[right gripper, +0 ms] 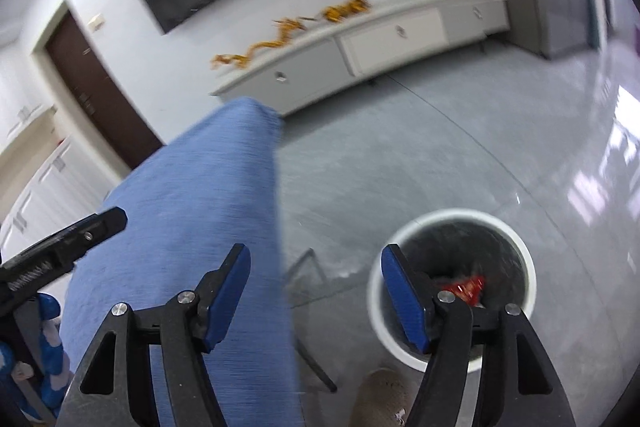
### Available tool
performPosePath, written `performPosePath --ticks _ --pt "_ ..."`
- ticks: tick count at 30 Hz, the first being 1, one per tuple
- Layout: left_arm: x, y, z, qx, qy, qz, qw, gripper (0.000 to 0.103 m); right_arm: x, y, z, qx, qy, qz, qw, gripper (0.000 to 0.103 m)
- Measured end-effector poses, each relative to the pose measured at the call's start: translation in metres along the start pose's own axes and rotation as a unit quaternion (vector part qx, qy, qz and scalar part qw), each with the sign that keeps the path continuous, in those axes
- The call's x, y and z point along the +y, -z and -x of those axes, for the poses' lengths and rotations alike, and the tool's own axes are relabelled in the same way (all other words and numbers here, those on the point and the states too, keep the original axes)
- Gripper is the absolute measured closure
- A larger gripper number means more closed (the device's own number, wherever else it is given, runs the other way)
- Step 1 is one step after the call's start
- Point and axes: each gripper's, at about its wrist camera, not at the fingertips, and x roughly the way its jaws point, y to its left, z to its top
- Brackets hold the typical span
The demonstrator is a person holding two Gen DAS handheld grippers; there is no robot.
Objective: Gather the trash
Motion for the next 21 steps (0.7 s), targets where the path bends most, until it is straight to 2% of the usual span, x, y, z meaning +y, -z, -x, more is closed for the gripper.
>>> performPosePath --ticks 5,11,13,15,16,21 --pt "0.05 0.01 0.042 -0.047 -0.042 0.03 0.9975 0.039 0.063 -0.003 0.017 -0.027 0.003 0.064 0.998 0.03" --pt "0.077 0.022 0.081 -0.099 -0.083 0.036 0.9909 0.039 0.113 0.005 0.03 -0.065 0.029 0.117 0.991 0.023" --pt "0.082 0.028 0.09 -0.115 -0.097 0.039 0.9879 0.037 0.124 0.008 0.032 -0.076 0.042 0.132 0.987 0.018" --pt "0.086 0.032 0.096 -0.124 -0.102 0.043 0.986 0.023 0.13 0.012 0.033 -0.084 0.051 0.14 0.985 0.011" --pt "0.088 0.034 0.099 -0.129 -0.105 0.046 0.985 0.021 0.133 0.011 0.032 -0.086 0.054 0.141 0.985 0.009" --pt "0.09 0.04 0.099 -0.131 -0.105 0.046 0.9847 0.02 0.133 0.016 0.027 -0.086 0.069 0.139 0.984 0.006"
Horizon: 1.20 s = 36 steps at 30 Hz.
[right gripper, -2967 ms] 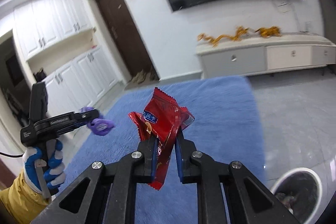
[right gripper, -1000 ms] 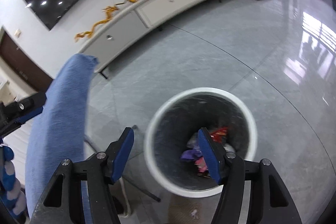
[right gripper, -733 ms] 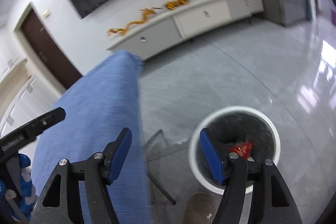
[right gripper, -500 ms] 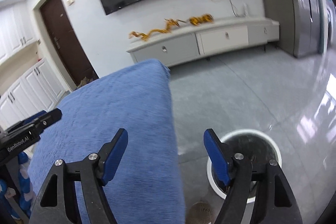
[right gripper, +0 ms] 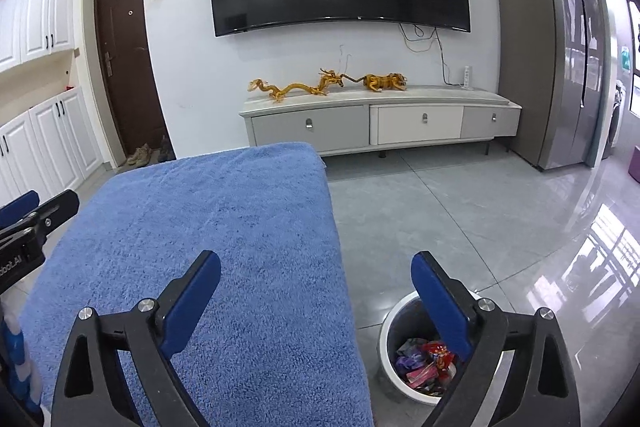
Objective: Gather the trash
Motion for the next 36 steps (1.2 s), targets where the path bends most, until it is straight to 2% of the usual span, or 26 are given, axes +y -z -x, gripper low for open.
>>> performPosePath --ticks 4,9,20,27,36 --pt "-0.005 0.004 0.0 0.006 0.003 -0.006 1.0 0.017 -0.003 0.006 -0.002 0.004 0.004 -0.003 1.0 0.005" --pt "-0.012 0.009 0.001 0.003 0.006 -0.014 0.9999 0.008 -0.011 0.009 -0.003 0.004 0.014 -0.009 1.0 0.004" --pt "-0.015 0.012 -0.008 0.01 0.006 -0.015 0.9998 0.006 -0.026 0.012 -0.008 0.007 0.036 -0.027 0.999 0.001" --pt "-0.013 0.012 -0.009 0.002 0.0 -0.012 0.9999 0.001 -0.024 0.013 -0.007 0.005 0.039 -0.022 0.999 0.001" --pt "-0.013 0.015 -0.011 0.006 0.005 -0.011 0.9999 0.001 -0.027 0.013 -0.004 -0.001 0.046 -0.021 0.999 0.001"
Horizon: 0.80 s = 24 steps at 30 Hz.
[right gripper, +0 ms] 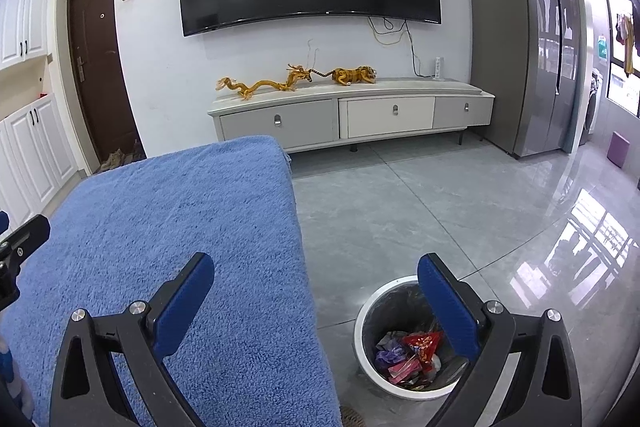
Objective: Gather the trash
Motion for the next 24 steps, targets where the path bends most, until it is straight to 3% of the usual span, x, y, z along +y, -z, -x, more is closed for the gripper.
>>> performPosePath --ticks 24 --pt "-0.0007 0.0074 -0.0052 0.013 0.007 -0.001 0.9999 0.001 0.0014 0.0006 -0.0002 -0.012 0.012 0.011 1.0 0.001"
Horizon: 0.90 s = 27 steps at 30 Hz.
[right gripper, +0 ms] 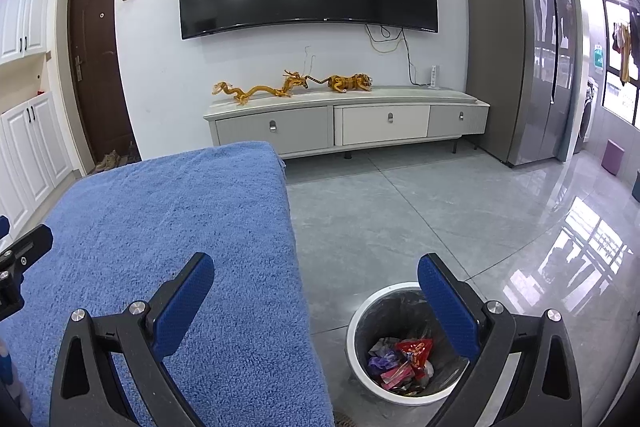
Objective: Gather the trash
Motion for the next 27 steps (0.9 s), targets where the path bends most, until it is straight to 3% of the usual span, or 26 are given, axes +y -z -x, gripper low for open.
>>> performPosePath --ticks 27 --pt "-0.004 0.0046 0.0014 0.007 0.009 -0.003 0.9999 0.001 -0.0008 0.0017 0.0007 0.0 0.009 0.001 1.0 0.0"
